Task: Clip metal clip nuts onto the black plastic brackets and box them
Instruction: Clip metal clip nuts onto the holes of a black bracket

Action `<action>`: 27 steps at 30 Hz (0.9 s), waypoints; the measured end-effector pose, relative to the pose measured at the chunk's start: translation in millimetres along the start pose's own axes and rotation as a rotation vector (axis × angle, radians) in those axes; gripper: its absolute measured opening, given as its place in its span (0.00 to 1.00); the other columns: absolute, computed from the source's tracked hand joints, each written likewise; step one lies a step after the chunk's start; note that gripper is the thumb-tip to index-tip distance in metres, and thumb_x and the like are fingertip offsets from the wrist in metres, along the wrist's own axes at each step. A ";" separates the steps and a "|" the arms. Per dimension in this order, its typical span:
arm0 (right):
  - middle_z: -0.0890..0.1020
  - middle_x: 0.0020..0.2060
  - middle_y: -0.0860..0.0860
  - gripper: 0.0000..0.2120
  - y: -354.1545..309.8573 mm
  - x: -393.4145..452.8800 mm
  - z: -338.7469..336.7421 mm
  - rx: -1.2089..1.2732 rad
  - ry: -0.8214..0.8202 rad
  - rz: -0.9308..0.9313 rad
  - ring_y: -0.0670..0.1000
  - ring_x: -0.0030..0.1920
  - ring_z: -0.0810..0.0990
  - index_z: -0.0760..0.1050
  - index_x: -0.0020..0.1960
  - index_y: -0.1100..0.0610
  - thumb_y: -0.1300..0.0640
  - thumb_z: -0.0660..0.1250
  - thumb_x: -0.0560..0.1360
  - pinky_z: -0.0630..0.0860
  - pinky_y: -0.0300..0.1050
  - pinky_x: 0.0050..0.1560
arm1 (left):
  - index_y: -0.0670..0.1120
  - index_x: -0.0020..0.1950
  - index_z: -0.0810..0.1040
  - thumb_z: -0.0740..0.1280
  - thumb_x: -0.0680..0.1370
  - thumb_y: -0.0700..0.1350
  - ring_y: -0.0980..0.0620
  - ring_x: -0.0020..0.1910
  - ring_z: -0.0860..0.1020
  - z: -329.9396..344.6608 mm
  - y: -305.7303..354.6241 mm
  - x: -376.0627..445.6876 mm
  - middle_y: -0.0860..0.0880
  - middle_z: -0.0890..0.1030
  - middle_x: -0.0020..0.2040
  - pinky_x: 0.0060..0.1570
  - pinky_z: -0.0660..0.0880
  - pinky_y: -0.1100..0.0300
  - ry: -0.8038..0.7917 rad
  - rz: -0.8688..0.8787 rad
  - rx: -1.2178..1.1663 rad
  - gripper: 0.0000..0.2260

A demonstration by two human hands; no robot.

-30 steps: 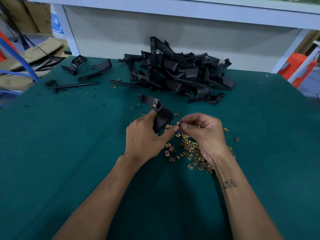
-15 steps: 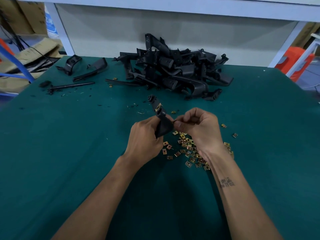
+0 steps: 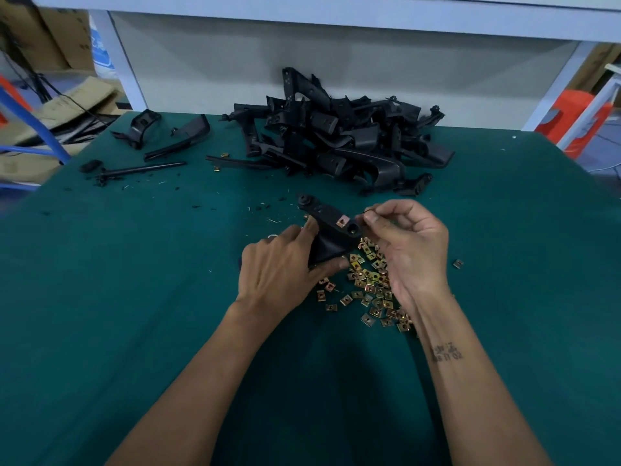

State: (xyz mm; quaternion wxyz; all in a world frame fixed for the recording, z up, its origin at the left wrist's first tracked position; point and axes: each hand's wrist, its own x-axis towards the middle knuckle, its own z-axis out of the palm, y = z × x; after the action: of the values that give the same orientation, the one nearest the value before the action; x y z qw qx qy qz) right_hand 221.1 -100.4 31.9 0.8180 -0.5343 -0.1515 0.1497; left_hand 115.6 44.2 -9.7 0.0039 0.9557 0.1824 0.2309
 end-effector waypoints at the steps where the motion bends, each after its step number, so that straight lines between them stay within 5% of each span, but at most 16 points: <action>1: 0.85 0.39 0.56 0.10 -0.9 0.4 -1.4 0.017 0.010 0.001 0.55 0.44 0.85 0.80 0.44 0.61 0.76 0.70 0.73 0.83 0.50 0.53 | 0.50 0.64 0.71 0.48 0.73 0.79 0.43 0.40 0.82 -2.3 1.5 0.3 0.51 0.82 0.47 0.30 0.69 0.56 0.015 -0.003 0.002 0.38; 10: 0.86 0.41 0.54 0.12 -2.1 2.2 -6.3 -0.069 -0.040 -0.150 0.55 0.44 0.86 0.82 0.44 0.58 0.74 0.73 0.71 0.81 0.43 0.48 | 0.48 0.59 0.80 0.50 0.84 0.60 0.45 0.52 0.77 -15.1 8.7 1.3 0.49 0.82 0.51 0.49 0.72 0.50 0.014 0.127 -0.021 0.24; 13: 0.86 0.42 0.52 0.15 0.1 -1.6 -0.2 -0.132 -0.139 -0.219 0.53 0.43 0.85 0.85 0.42 0.52 0.73 0.74 0.71 0.82 0.43 0.49 | 0.44 0.50 0.81 0.59 0.83 0.51 0.42 0.47 0.79 -14.7 10.5 -0.2 0.46 0.82 0.47 0.40 0.72 0.51 0.059 0.174 -0.071 0.15; 17: 0.86 0.41 0.51 0.13 5.5 -7.6 8.6 -0.087 -0.183 -0.180 0.51 0.41 0.85 0.85 0.41 0.51 0.70 0.74 0.70 0.81 0.42 0.46 | 0.43 0.40 0.76 0.72 0.78 0.44 0.38 0.25 0.76 -11.3 9.8 -1.5 0.45 0.79 0.32 0.27 0.60 0.58 0.011 0.093 -0.089 0.10; 27: 0.86 0.38 0.46 0.16 15.9 -14.2 18.9 -0.254 -0.126 -0.168 0.43 0.40 0.82 0.84 0.41 0.49 0.71 0.73 0.72 0.78 0.36 0.43 | 0.44 0.42 0.75 0.58 0.78 0.50 0.36 0.26 0.75 -2.4 7.1 -4.2 0.43 0.79 0.31 0.29 0.60 0.56 0.071 0.037 -0.122 0.12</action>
State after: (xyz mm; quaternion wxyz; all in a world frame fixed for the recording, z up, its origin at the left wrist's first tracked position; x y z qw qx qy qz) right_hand 199.2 -84.5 23.3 0.7423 -0.6084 -0.2646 0.0936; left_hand 113.5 35.9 -8.8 0.0516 0.9482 0.1504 0.2752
